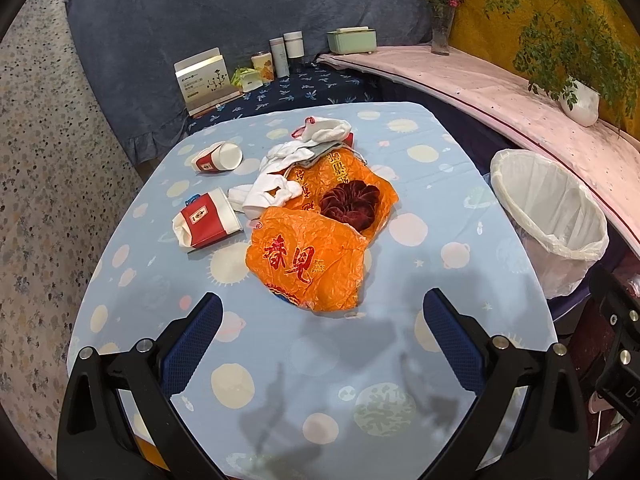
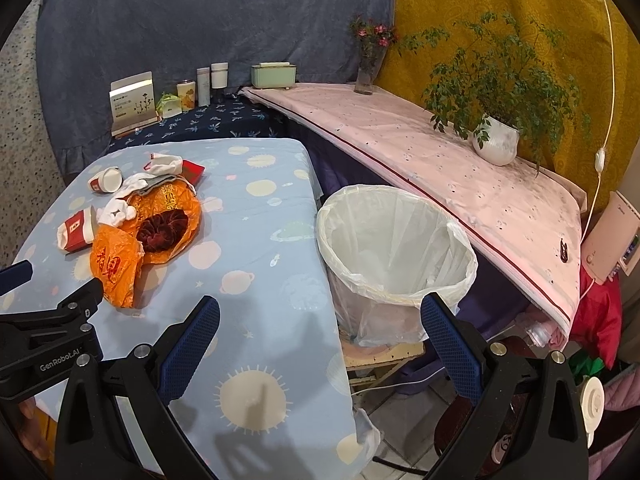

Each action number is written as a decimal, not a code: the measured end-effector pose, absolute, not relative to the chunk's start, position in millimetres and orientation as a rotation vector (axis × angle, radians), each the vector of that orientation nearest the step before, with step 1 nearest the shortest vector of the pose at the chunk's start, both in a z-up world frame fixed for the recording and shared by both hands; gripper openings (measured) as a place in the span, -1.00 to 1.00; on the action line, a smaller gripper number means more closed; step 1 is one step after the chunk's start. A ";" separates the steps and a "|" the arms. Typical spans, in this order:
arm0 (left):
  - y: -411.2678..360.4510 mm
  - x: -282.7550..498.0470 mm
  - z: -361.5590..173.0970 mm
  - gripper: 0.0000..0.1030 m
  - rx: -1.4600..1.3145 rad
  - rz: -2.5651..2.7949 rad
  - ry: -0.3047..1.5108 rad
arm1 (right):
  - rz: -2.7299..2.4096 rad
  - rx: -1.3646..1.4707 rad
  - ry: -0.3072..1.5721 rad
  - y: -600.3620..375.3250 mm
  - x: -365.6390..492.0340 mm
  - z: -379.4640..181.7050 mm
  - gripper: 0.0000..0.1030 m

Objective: Collect trash

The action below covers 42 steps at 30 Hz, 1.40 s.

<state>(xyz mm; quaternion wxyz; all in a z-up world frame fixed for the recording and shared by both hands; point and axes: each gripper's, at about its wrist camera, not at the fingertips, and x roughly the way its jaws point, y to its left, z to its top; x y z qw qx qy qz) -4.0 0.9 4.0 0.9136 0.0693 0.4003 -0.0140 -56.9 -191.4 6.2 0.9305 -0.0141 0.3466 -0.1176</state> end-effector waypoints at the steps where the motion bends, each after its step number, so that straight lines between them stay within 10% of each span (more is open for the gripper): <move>1: 1.1 -4.5 4.6 0.86 0.141 -0.028 0.825 | -0.239 -0.028 0.707 -191.1 -57.4 7.1 0.87; 42: -15.0 -5.4 20.6 0.86 0.180 -0.095 0.804 | -0.321 0.020 0.693 -203.5 -66.3 17.7 0.87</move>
